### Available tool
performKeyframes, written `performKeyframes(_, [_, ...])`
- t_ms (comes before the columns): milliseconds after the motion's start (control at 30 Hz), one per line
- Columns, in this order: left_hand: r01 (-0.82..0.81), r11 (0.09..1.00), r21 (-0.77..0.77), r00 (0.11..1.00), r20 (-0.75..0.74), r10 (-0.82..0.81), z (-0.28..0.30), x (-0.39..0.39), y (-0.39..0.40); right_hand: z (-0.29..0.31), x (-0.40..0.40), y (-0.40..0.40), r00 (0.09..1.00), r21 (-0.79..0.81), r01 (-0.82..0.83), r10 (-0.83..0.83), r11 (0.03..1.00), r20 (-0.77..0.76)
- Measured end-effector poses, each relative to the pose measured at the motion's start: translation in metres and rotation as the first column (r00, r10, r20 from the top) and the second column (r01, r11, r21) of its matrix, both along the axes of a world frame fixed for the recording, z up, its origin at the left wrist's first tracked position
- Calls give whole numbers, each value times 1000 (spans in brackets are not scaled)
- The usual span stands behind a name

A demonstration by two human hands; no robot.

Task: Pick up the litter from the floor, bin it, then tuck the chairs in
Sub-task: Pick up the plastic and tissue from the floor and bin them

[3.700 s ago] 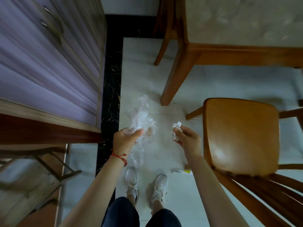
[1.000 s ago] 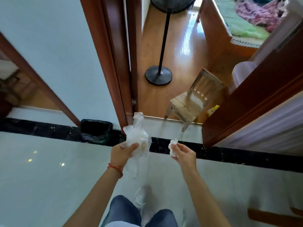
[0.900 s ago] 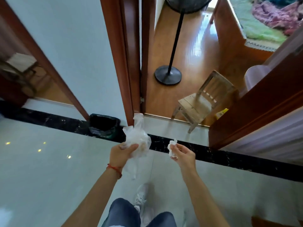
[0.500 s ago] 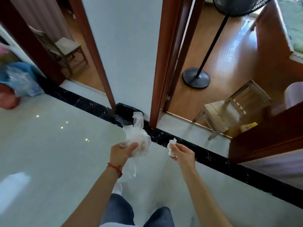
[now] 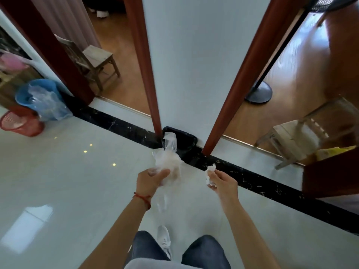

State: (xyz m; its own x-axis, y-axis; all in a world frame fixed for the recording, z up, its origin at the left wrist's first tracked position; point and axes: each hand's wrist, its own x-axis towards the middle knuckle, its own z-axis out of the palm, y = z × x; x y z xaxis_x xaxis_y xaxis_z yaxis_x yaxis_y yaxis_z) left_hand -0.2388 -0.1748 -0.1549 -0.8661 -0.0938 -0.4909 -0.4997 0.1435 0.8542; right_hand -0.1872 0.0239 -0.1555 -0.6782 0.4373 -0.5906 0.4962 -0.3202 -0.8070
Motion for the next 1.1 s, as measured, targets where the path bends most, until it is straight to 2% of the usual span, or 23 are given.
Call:
performKeyframes(300, [-13, 1000, -24, 999, 38, 14, -22, -74, -18, -19, -54, -11, 995, 6, 68, -68, 998, 70])
performKeyframes(700, [10, 996, -85, 989, 146, 2, -59, -184, -7, -69, -179, 4, 991, -45, 20, -14, 999, 132])
performKeyframes(867, [5, 997, -82, 980, 197, 11, -84, -227, 6, -102, -213, 9, 984, 2, 66, -66, 998, 166])
performKeyframes(1100, [59, 996, -62, 958, 283, -39, -150, -279, 30, -157, -251, 10, 964, -1, 205, -202, 979, 175])
